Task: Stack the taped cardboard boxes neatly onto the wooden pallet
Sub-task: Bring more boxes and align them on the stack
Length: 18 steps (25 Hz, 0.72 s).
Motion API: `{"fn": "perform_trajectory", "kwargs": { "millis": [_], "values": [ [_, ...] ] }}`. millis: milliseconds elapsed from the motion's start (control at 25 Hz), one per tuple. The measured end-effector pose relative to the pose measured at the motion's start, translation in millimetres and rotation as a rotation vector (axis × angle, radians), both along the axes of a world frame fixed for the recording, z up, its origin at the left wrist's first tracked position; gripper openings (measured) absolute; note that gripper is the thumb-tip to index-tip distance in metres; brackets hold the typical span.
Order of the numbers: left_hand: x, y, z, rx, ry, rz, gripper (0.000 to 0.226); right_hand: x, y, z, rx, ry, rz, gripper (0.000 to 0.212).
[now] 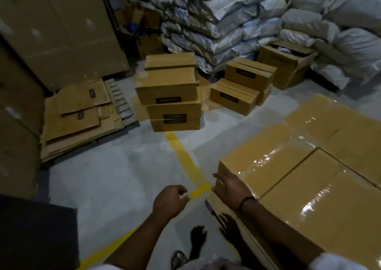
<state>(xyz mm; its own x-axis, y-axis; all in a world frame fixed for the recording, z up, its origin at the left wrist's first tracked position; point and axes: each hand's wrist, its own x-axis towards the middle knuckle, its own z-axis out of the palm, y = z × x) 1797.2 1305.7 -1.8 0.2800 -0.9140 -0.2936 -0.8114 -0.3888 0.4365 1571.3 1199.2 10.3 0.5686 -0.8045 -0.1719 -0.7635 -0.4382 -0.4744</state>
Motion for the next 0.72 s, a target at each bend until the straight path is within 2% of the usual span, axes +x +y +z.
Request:
{"fn": "perform_trajectory", "kwargs": {
  "millis": [320,560,720],
  "values": [
    [120.5,-82.9,37.0,-0.119,0.014,0.07,0.039,131.0,-81.6,6.4,-0.048,-0.05,0.04,0.054],
    [163.3,-159.3,15.2,-0.09,0.088,0.056,0.04,189.9,-172.7,-16.6,-0.016,-0.026,0.025,0.056],
    [212.0,-241.1,-1.5,-0.044,0.087,0.059,0.041,238.6,-260.7,-39.2,0.025,-0.034,0.045,0.056]
  ]
}}
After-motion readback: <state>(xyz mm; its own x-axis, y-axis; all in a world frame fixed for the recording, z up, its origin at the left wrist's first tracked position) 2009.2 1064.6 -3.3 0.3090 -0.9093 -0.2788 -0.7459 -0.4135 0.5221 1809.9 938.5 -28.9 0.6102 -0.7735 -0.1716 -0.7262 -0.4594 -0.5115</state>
